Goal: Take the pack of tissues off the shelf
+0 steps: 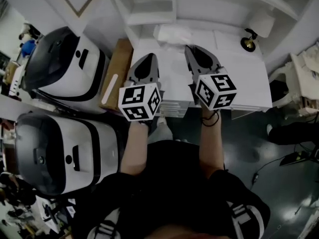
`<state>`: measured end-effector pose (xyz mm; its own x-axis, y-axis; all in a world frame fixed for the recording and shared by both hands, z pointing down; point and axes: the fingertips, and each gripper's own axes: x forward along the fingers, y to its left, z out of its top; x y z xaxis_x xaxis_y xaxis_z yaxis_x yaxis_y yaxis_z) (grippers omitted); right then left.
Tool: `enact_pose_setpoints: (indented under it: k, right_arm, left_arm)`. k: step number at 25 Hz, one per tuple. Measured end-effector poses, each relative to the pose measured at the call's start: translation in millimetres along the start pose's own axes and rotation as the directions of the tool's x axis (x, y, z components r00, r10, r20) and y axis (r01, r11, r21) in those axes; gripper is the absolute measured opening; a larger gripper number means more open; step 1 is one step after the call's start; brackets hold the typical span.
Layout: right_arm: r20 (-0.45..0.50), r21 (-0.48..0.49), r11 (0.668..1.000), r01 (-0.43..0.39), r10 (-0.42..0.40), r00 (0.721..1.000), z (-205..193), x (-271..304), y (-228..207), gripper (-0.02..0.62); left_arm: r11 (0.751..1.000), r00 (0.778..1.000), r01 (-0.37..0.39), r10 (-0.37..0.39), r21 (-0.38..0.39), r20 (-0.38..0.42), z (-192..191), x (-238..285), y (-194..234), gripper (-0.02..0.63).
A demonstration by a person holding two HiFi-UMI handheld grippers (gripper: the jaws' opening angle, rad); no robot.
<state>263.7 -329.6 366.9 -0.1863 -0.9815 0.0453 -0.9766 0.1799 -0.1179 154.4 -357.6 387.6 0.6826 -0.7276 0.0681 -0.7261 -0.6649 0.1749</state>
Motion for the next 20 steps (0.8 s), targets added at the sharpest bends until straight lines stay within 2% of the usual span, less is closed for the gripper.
enact_pose_setpoints:
  k: [9,20]
  right_arm:
    - [0.021,0.017,1.0,0.018,-0.018,1.0,5,-15,-7,0.044]
    - [0.024,0.008,1.0,0.026,-0.027,0.999,7,-23,-4,0.044]
  left_arm:
    - [1.0,1.0,-0.003,0.003,0.012,0.016,3,-11,-4,0.009]
    - [0.999,0.999,0.037,-0.037,0.015,0.021,4,-15,-18,0.009]
